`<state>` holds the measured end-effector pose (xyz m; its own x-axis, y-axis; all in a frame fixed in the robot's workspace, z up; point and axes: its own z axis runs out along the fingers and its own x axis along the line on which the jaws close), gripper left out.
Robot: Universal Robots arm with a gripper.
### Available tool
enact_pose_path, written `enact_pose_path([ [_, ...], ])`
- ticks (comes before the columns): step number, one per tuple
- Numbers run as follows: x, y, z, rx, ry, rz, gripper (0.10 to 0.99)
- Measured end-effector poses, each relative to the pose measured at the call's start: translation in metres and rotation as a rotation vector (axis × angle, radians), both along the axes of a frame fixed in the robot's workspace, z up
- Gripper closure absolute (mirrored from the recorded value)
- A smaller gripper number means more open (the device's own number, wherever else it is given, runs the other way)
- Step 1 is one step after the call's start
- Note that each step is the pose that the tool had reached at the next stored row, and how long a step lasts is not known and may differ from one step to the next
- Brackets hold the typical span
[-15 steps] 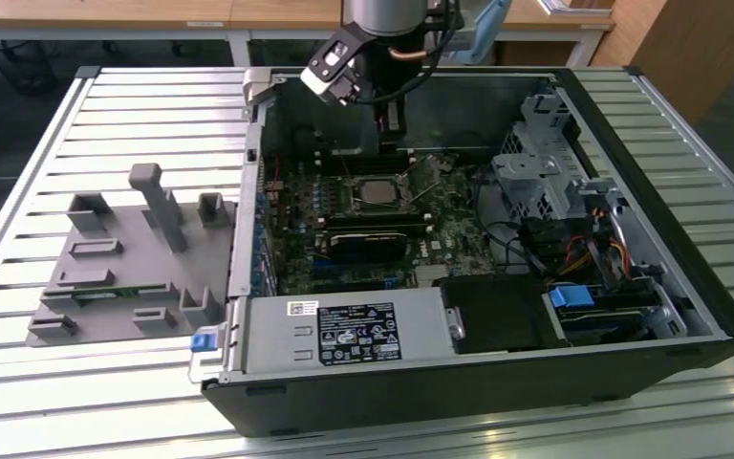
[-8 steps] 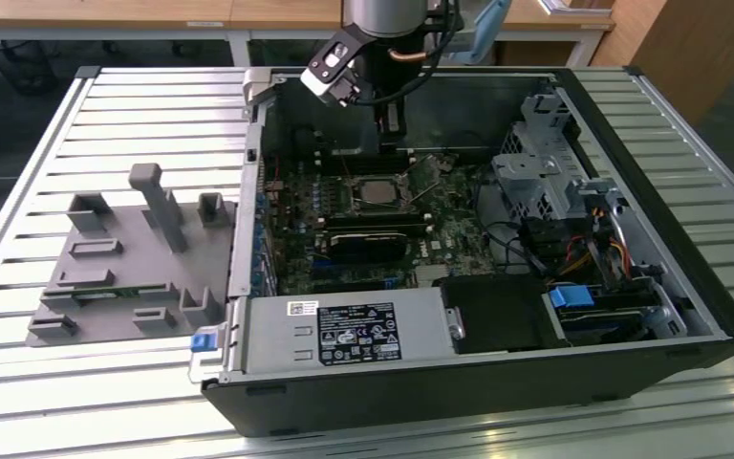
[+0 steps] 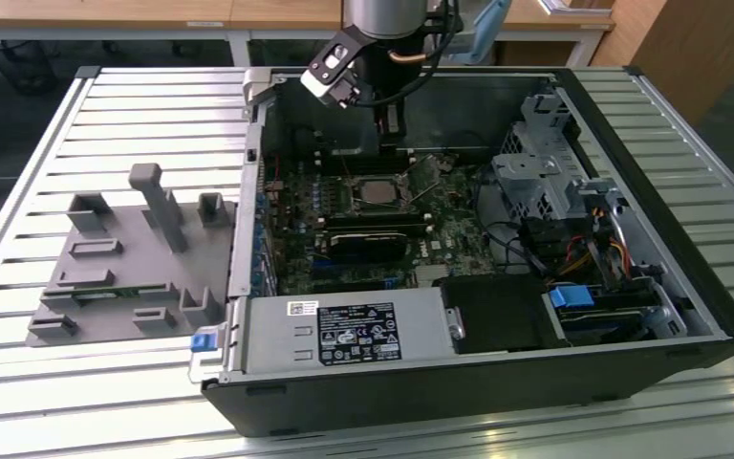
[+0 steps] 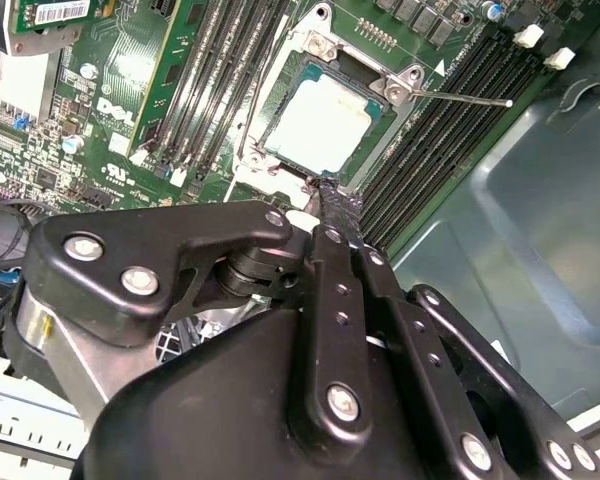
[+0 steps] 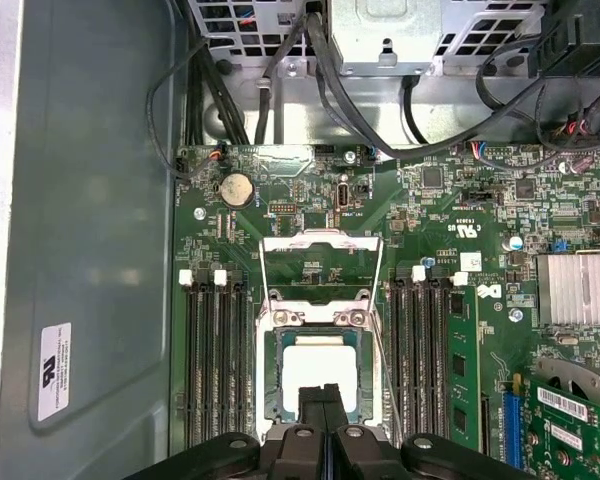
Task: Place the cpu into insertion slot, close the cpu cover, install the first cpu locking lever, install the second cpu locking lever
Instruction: 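Close the cpu cover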
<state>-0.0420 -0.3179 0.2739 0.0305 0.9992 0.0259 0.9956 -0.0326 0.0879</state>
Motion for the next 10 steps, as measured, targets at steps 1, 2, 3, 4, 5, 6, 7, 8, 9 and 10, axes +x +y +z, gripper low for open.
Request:
enact_pose_path([
  [1, 0.0, 0.0, -0.0002, 0.0, 0.0, 0.0, 0.98],
  [2, 0.0, 0.0, -0.0004, 0.0, 0.0, 0.0, 0.98],
  [3, 0.0, 0.0, -0.0006, 0.0, 0.0, 0.0, 0.98],
  [4, 0.0, 0.0, -0.0007, 0.0, 0.0, 0.0, 0.98],
  [5, 0.0, 0.0, -0.0009, 0.0, 0.0, 0.0, 0.98],
  [6, 0.0, 0.0, -0.0011, 0.0, 0.0, 0.0, 0.98],
  [7, 0.0, 0.0, -0.0013, 0.0, 0.0, 0.0, 0.98],
  [8, 0.0, 0.0, -0.0015, 0.0, 0.0, 0.0, 0.98],
  [9, 0.0, 0.0, -0.0014, 0.0, 0.0, 0.0, 0.98],
  [10, 0.0, 0.0, -0.0007, 0.0, 0.0001, 0.0, 0.98],
])
